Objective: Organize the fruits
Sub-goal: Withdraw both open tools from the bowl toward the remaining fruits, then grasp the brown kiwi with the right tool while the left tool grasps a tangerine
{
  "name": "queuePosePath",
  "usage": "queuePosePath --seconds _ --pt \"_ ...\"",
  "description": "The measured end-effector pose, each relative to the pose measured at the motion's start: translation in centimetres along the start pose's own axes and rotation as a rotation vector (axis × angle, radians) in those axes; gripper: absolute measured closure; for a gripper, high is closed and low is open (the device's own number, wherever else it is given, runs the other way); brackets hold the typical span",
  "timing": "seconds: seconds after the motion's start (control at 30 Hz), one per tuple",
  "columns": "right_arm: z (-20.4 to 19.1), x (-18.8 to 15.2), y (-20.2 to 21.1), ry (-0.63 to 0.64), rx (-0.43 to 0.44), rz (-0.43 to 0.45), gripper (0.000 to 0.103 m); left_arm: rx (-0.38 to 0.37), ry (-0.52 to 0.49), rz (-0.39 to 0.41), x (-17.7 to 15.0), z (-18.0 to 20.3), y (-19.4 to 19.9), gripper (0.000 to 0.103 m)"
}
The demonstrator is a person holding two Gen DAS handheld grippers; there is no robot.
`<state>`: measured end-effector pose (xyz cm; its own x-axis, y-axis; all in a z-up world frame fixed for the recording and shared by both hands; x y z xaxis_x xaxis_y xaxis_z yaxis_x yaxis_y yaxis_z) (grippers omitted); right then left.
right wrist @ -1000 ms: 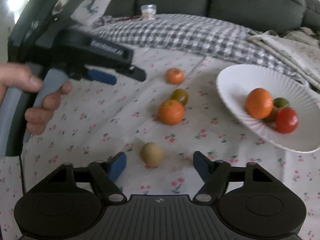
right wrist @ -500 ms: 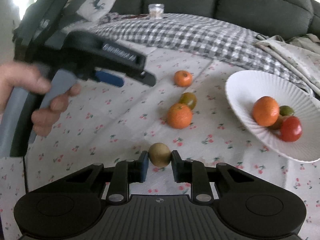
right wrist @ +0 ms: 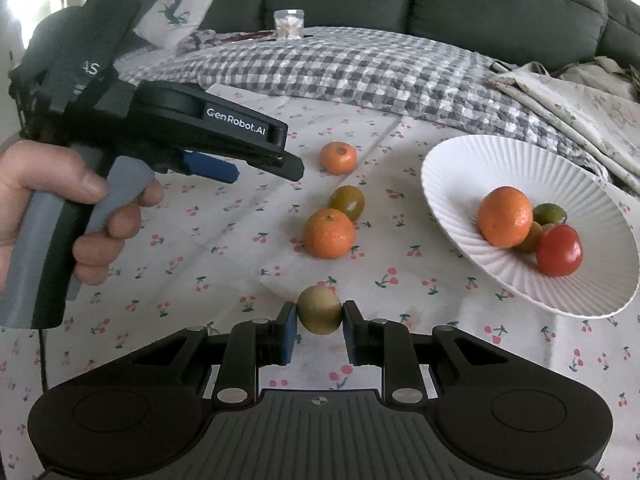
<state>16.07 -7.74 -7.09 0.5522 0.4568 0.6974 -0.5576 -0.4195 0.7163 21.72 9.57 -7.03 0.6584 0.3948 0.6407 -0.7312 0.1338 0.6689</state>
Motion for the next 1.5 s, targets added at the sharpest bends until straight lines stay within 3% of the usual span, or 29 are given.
queuePosePath --seconds 0.27,0.53,0.93,1.07,1.27,1.37,1.43,1.5 --pt "0.8 0.2 0.1 -0.034 -0.007 0.008 0.080 -0.004 0.035 0.009 1.0 -0.3 -1.2 0.031" --pt "1.9 0.7 0.9 -0.081 -0.013 0.031 0.080 0.030 -0.004 0.060 2.8 0.1 -3.3 0.025" --pt "2.2 0.9 1.0 -0.098 -0.002 0.035 0.080 -0.019 -0.038 0.074 3.5 0.9 -5.5 0.025" --pt "2.2 0.8 0.7 -0.099 -0.006 0.028 0.080 -0.071 -0.055 0.080 3.6 2.0 -5.3 0.025" --pt "2.4 0.8 0.5 -0.104 -0.011 0.026 0.080 -0.022 -0.156 0.072 2.6 2.7 -6.2 0.029" --pt "2.4 0.8 0.5 -0.104 -0.014 0.026 0.079 0.003 -0.227 0.082 2.0 3.5 -6.3 0.038" --pt "2.4 0.8 0.5 -0.103 -0.014 0.026 0.080 0.040 -0.274 0.089 1.9 3.7 -6.4 0.050" --pt "2.4 0.8 0.5 -0.103 -0.015 0.028 0.079 0.039 -0.278 0.095 1.9 3.5 -6.2 0.052"
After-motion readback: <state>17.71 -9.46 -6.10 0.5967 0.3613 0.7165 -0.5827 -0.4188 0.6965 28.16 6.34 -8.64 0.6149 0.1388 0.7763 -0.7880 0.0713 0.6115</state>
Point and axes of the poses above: each gripper's, at about its wrist camera, not at the fingertips, and y roughly against the way its jaws point, z to its right, x to its top, the point moved 6 cm from there along -y, roughly the way its jaws point, and after that the axes turned 4 degrees about -x, right-handed, at the moved point
